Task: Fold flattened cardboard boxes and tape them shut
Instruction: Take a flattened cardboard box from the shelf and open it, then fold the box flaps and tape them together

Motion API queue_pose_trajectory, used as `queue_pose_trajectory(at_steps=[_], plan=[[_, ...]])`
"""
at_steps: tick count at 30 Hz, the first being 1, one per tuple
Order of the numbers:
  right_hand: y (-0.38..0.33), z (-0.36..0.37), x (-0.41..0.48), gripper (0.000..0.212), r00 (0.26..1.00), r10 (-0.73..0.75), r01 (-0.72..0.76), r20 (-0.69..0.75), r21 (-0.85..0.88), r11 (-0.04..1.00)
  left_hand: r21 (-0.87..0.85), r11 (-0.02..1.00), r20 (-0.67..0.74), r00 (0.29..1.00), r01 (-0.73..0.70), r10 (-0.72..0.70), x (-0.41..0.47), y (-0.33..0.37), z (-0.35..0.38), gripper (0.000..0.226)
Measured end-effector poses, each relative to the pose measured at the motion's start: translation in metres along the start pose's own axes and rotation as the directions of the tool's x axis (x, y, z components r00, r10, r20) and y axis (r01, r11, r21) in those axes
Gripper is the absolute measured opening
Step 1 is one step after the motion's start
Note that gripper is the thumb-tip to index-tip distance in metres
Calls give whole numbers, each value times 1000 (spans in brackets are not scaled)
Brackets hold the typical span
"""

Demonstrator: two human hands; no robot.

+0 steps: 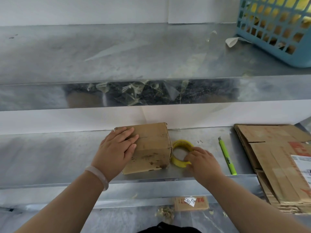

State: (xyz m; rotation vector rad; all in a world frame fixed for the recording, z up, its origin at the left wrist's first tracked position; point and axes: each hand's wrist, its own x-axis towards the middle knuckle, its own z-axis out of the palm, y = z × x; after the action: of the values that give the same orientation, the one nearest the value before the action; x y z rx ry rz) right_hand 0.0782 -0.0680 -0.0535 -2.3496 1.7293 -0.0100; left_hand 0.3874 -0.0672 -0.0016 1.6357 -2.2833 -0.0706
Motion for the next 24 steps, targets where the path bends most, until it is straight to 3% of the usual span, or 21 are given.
queue_pose_trajectory(at_steps=[3, 6, 9, 11, 15, 20, 24], plan=[[-4, -17, -1, 23, 990, 78, -53, -119, 201, 978, -17, 1000, 3, 1000, -5, 5, 0, 2, -1, 51], [-18, -51, -2, 16, 954, 242, -127, -175, 495, 860, -16, 1000, 16, 1000, -7, 7, 1, 3, -3, 54], [-42, -83, -1, 7, 914, 354, -60, -200, 794, 604, -30, 1000, 39, 999, 6, -5, 1, 4, -4, 58], [-59, -95, -1, 9, 938, 315, 14, -145, 923, 384, -46, 999, 42, 999, 8, -7, 2, 5, -7, 62], [-82, -103, 4, 11, 979, 183, 46, -93, 968, 246, -124, 991, 58, 997, 49, -42, 3, 8, -12, 70], [-102, -101, 10, 22, 991, 131, 23, -13, 997, -75, -171, 983, 42, 997, 67, -61, 4, 7, -8, 61], [-112, -97, 17, 24, 987, 69, -114, 143, 940, -321, -386, 919, -42, 994, 81, -105, 2, 10, -8, 55]])
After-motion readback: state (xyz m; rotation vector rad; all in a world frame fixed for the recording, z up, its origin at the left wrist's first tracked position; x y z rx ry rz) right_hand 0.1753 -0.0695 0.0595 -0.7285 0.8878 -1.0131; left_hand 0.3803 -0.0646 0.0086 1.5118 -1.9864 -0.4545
